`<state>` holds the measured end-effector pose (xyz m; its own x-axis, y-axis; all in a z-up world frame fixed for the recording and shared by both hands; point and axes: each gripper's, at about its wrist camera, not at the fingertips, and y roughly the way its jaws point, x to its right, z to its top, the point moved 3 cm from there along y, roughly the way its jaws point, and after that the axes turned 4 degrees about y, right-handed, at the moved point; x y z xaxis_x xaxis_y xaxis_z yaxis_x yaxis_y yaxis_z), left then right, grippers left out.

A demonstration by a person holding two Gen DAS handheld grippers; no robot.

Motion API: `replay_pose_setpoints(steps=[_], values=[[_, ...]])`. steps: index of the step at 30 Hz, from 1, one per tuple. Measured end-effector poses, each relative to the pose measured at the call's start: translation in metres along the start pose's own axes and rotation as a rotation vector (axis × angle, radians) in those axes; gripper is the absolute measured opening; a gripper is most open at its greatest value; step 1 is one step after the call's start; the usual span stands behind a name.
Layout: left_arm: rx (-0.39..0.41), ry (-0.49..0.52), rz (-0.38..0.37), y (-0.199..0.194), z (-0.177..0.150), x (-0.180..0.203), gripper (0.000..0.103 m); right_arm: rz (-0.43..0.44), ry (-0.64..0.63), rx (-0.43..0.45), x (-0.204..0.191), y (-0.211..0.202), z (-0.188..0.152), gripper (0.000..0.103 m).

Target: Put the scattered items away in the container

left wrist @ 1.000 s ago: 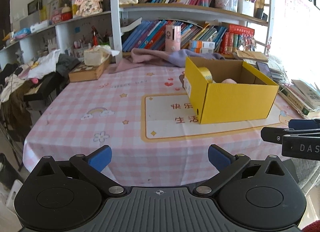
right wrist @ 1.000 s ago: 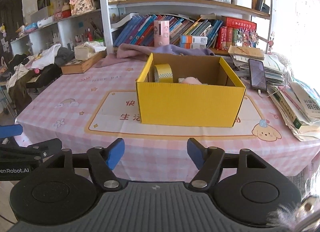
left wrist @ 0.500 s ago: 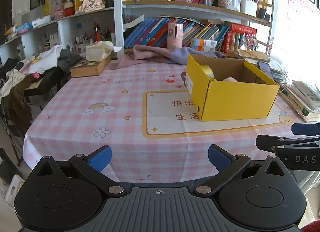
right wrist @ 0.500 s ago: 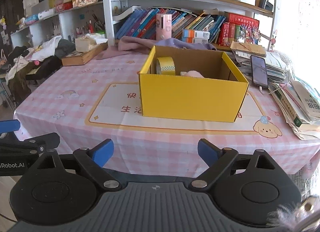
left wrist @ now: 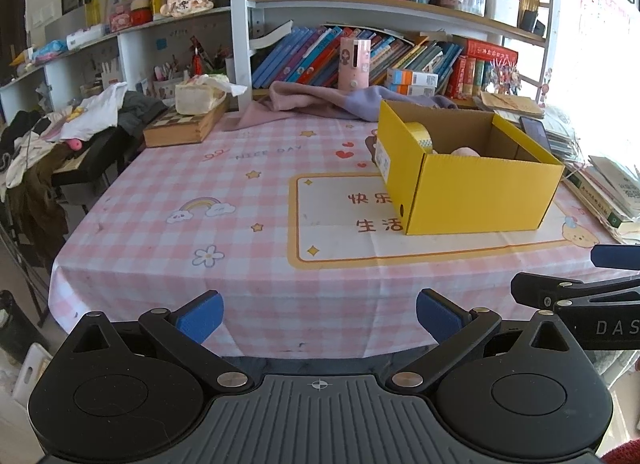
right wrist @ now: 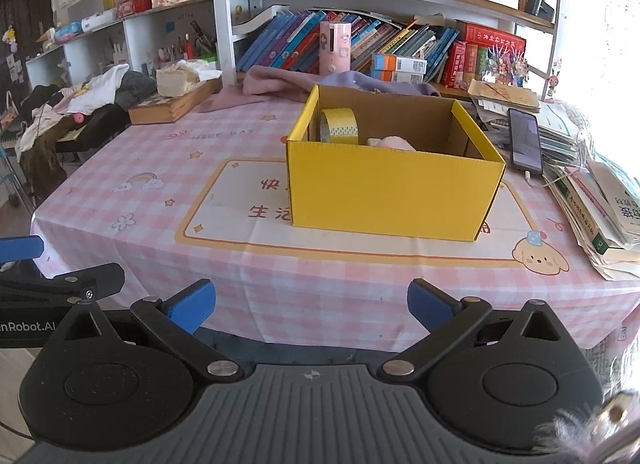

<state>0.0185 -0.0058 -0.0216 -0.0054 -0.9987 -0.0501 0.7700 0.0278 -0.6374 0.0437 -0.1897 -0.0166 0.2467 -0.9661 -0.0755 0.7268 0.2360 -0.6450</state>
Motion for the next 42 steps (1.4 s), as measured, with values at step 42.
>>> replay_pose_setpoints(steps=[42], values=[[-0.029, -0.021, -0.029, 0.0085, -0.004, -0.005, 0.103, -0.005, 0.006, -0.03, 0.0002, 0.01, -0.0049, 0.103]])
